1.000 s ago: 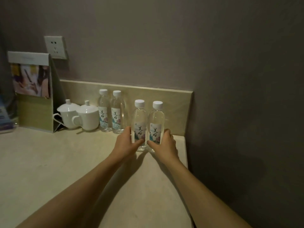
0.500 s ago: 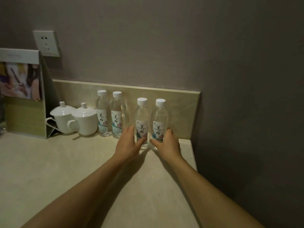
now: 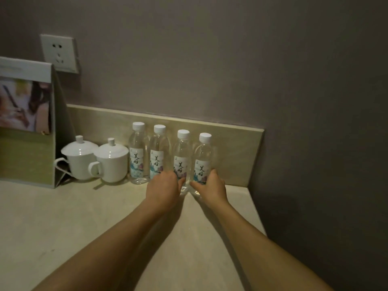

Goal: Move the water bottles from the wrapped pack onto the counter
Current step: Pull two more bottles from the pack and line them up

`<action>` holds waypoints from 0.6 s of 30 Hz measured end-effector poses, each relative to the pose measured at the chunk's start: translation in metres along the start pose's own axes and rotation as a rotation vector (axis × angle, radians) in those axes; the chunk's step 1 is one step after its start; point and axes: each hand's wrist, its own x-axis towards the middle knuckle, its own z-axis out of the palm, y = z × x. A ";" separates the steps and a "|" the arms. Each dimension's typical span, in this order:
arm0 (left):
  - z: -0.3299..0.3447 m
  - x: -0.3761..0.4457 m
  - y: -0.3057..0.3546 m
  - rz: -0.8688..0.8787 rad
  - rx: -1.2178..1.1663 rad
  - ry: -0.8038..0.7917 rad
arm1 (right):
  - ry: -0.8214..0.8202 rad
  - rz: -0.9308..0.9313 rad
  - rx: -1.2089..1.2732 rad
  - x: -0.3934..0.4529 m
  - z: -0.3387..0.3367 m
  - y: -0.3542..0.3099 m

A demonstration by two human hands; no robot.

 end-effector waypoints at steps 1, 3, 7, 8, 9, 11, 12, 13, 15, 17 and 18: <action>0.001 0.001 0.000 0.002 0.042 -0.014 | -0.002 0.001 0.000 0.000 0.002 -0.001; 0.002 0.005 0.000 0.002 0.097 -0.034 | 0.000 0.001 -0.015 0.001 0.003 -0.002; 0.003 0.016 -0.003 0.000 0.172 -0.095 | 0.019 -0.015 -0.065 0.005 0.003 -0.003; 0.003 0.018 -0.003 0.009 0.191 -0.109 | 0.019 -0.017 -0.068 0.007 0.004 -0.003; 0.003 0.019 -0.004 0.022 0.205 -0.114 | 0.021 -0.015 -0.070 0.009 0.005 -0.003; 0.003 0.021 -0.005 0.035 0.208 -0.107 | 0.028 -0.008 -0.066 0.011 0.008 -0.004; 0.004 0.021 -0.006 0.033 0.198 -0.103 | 0.032 -0.005 -0.065 0.011 0.009 -0.005; 0.004 0.021 -0.006 0.030 0.190 -0.098 | 0.036 -0.001 -0.065 0.012 0.011 -0.005; 0.004 0.020 -0.007 0.031 0.184 -0.089 | 0.041 0.003 -0.068 0.013 0.013 -0.006; 0.004 0.021 -0.008 0.038 0.173 -0.081 | 0.051 -0.001 -0.075 0.015 0.015 -0.007; 0.005 0.022 -0.009 0.040 0.164 -0.078 | 0.059 -0.002 -0.077 0.015 0.017 -0.008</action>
